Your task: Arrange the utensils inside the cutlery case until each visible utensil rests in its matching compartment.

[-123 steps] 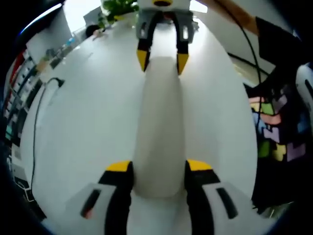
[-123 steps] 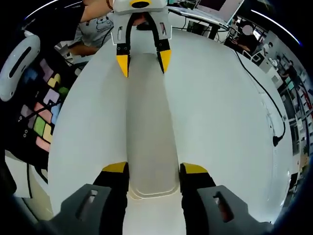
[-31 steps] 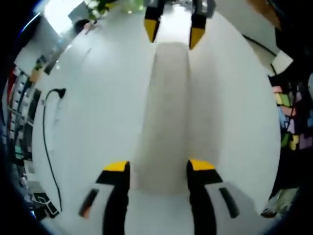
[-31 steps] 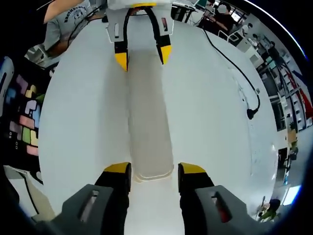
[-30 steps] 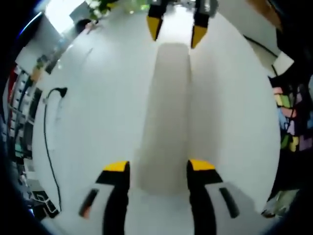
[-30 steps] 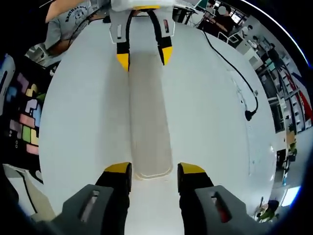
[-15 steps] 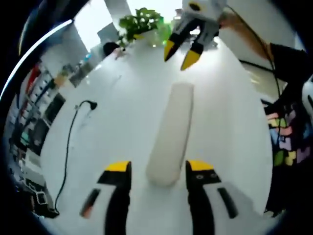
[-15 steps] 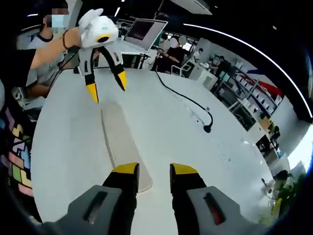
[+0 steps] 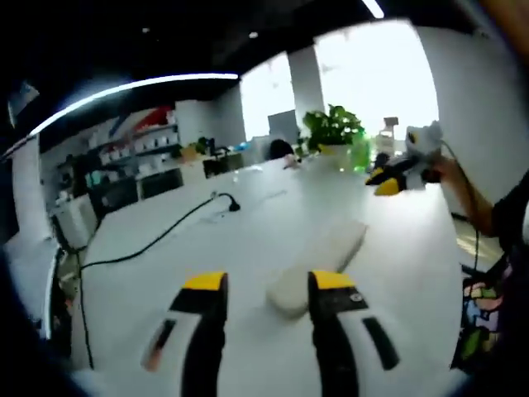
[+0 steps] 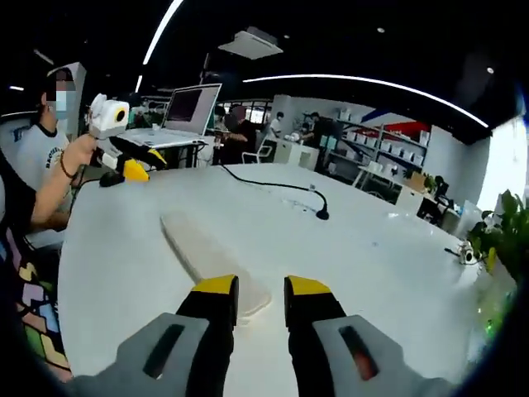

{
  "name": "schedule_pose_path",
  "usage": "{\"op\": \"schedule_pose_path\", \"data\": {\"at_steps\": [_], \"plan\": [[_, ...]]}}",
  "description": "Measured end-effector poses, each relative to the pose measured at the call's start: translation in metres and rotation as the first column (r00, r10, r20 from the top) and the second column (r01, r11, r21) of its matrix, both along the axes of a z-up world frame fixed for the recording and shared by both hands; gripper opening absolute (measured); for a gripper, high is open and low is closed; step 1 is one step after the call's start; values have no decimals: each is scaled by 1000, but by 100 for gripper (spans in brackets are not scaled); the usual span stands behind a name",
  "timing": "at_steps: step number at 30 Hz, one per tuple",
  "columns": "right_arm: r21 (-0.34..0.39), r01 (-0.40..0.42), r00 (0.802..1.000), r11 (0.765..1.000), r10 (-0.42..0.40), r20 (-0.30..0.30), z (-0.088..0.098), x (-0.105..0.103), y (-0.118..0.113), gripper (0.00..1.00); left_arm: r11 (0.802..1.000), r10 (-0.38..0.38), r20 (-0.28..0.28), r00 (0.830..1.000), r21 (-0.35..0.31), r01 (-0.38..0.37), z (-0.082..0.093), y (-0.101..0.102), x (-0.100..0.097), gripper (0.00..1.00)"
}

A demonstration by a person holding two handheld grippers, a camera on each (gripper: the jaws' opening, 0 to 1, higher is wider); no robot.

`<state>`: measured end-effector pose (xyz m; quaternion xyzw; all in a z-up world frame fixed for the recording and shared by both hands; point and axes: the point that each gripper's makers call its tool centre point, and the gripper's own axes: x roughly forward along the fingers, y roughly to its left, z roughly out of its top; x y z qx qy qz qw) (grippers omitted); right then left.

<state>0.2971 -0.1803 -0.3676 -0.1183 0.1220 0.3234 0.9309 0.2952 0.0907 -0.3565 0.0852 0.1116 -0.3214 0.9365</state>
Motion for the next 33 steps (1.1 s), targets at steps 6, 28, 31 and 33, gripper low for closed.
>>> {"op": "schedule_pose_path", "data": {"at_steps": [6,28,31,33], "plan": [[26,70,993,997,-72,92,15,-19,-19,25,988,155,59,986,15,-157,-4,30,-3,45],[192,298,937,935,-325,129,11,-45,-71,26,923,352,96,931,-201,-329,15,78,-43,46],[215,317,926,924,-350,142,18,-51,-74,26,921,359,96,928,-194,-336,14,80,-50,47],[207,331,918,921,-365,154,20,-56,-77,29,921,357,94,929,-204,-333,16,81,-53,47]]}}
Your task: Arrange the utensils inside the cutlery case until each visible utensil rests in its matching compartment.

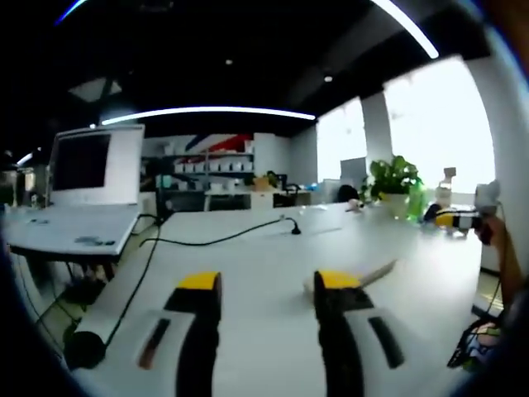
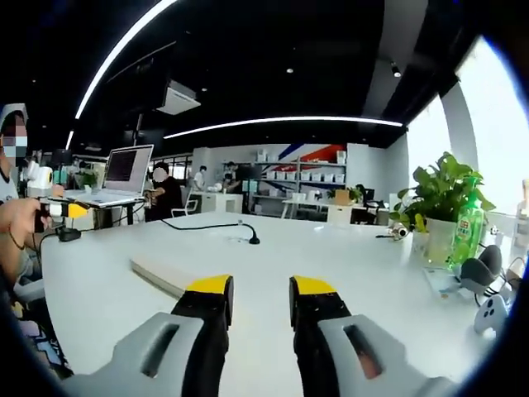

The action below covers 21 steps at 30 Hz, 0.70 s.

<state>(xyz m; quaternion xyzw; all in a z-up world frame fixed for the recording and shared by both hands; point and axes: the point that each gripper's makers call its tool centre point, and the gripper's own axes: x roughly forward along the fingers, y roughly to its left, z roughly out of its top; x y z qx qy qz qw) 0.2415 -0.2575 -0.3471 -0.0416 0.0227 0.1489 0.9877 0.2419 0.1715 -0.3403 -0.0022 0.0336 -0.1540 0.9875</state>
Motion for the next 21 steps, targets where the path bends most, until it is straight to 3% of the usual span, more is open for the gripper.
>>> {"op": "schedule_pose_path", "data": {"at_steps": [3,4,5,9,11,14,18,21], "plan": [[0,11,997,1000,-11,77,14,-8,-3,32,1000,1,15,1000,-14,-1,5,1,-4,46],[46,23,995,999,-27,93,18,-10,-6,37,1000,1,18,1000,-13,-1,6,2,-5,46],[74,39,994,997,-46,103,21,-12,-11,41,1000,3,18,1000,-9,-2,7,2,-7,46],[64,85,991,994,-91,95,20,-11,-24,57,1000,6,30,1000,-18,-6,14,4,-10,54],[77,119,987,990,-126,96,21,-10,-30,69,1000,1,46,999,11,-1,16,2,-11,61],[46,116,985,992,-121,119,21,-9,-32,88,999,-26,68,997,43,23,19,-7,-15,57],[-23,146,985,989,-143,93,11,-10,-41,100,996,-38,101,994,90,29,23,-15,-16,83],[-29,187,978,982,-183,96,10,-10,-51,99,995,-26,110,994,103,14,23,-13,-16,89]]}}
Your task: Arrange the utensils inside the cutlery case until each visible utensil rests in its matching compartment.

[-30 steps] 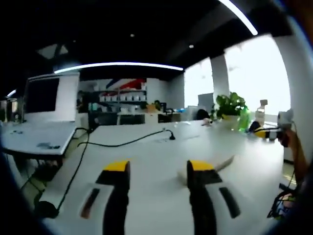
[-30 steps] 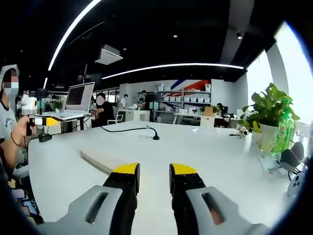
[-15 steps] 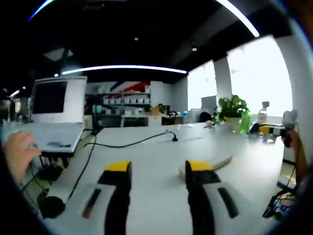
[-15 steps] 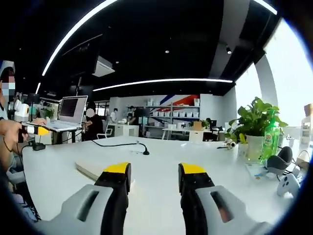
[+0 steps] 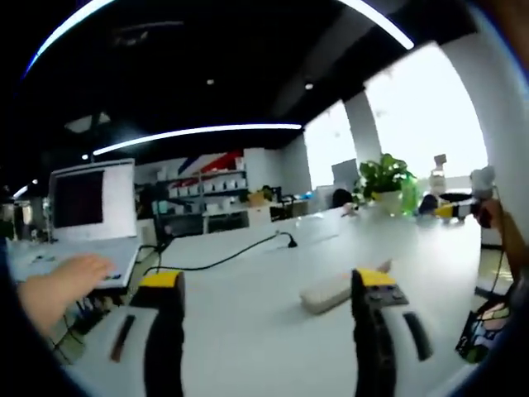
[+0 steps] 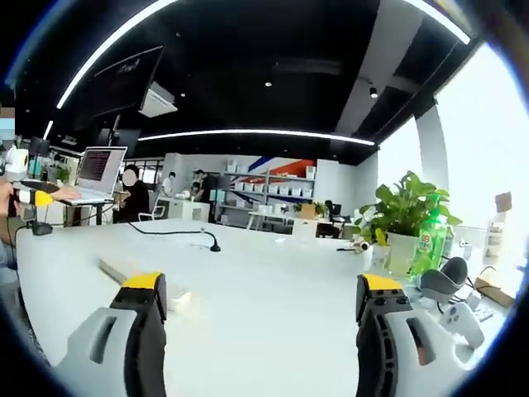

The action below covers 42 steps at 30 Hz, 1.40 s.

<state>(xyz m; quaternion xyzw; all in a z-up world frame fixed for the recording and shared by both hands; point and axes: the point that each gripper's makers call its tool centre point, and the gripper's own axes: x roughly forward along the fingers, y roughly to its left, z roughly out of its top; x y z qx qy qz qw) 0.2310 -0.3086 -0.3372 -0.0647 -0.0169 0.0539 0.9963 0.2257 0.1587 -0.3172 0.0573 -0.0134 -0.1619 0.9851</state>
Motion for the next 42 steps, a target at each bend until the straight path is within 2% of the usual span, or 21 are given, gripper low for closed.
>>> {"op": "schedule_pose_path", "data": {"at_steps": [3,5,6,9,12,20,42], "plan": [[1,8,1000,1000,-8,-2,-2,0,-4,99,997,82,4,997,-11,-82,2,15,2,89],[-44,-6,1000,999,6,7,-3,0,-5,99,995,101,11,995,-19,-100,4,19,2,95],[-44,2,1000,999,-2,2,-4,0,-7,99,994,110,14,994,-15,-110,4,21,3,100],[-32,32,999,999,-33,-17,-8,1,-17,99,991,133,9,991,4,-133,2,26,4,100],[-29,39,998,999,-40,-42,-12,0,-19,99,993,117,-1,993,5,-117,-1,24,4,100],[-19,31,999,999,-32,-39,-11,-1,-15,99,995,98,-1,995,-12,-98,0,20,3,98],[-19,13,996,1000,-15,-83,-21,1,-12,99,998,51,-8,999,-19,-52,-1,10,2,96]]}}
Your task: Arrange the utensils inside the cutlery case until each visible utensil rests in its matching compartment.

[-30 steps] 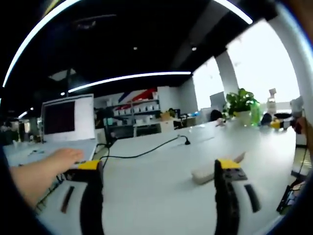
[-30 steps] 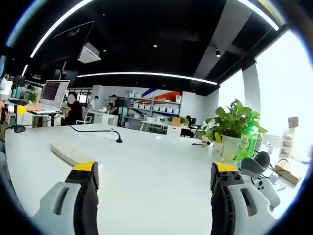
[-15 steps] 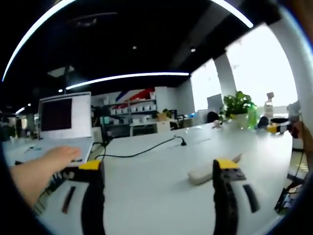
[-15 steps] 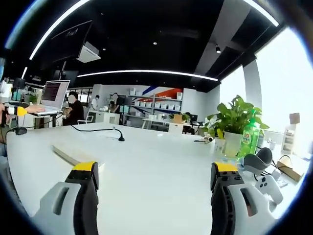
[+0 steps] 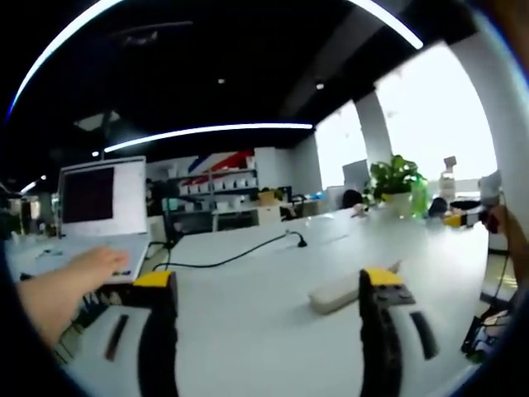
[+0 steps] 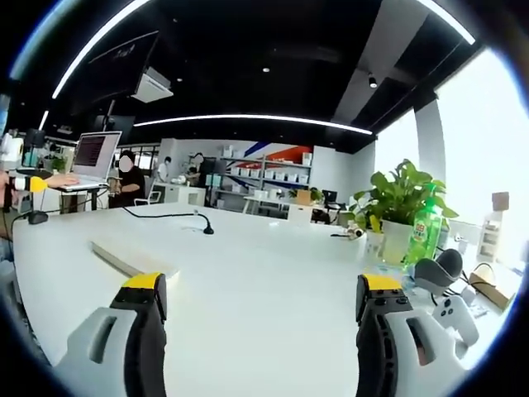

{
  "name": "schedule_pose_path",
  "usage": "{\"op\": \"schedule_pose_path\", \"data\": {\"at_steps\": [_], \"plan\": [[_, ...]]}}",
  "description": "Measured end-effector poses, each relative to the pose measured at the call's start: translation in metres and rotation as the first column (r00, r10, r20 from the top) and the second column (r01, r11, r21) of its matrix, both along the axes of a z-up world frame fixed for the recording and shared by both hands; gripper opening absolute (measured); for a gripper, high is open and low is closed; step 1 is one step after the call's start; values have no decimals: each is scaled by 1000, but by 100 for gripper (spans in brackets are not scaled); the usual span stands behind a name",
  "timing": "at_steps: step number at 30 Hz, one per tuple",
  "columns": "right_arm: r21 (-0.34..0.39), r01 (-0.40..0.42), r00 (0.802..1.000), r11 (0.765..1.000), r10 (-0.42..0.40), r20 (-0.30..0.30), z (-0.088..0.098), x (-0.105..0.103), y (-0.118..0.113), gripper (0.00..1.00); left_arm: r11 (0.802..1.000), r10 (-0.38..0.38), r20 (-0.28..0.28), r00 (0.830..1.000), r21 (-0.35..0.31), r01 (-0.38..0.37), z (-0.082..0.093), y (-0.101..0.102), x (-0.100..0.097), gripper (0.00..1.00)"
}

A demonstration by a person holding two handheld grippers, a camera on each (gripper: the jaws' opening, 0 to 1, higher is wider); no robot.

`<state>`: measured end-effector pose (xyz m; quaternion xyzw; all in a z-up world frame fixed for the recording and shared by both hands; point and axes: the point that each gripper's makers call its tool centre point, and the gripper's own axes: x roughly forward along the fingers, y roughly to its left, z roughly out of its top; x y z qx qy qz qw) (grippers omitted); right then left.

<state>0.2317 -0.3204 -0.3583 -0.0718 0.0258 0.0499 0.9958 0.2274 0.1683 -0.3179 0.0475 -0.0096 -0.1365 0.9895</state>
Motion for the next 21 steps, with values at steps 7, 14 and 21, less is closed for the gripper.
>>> {"op": "schedule_pose_path", "data": {"at_steps": [7,14,21], "plan": [[-13,2,1000,1000,-2,-6,-1,0,-1,99,999,-33,-7,999,12,33,-1,-4,-1,92],[-11,-25,1000,1000,25,-15,-2,0,6,99,999,-35,7,999,10,34,4,-2,-4,91],[36,-56,998,998,56,-14,-3,1,13,99,999,-37,2,999,17,37,3,-1,-3,92]]}}
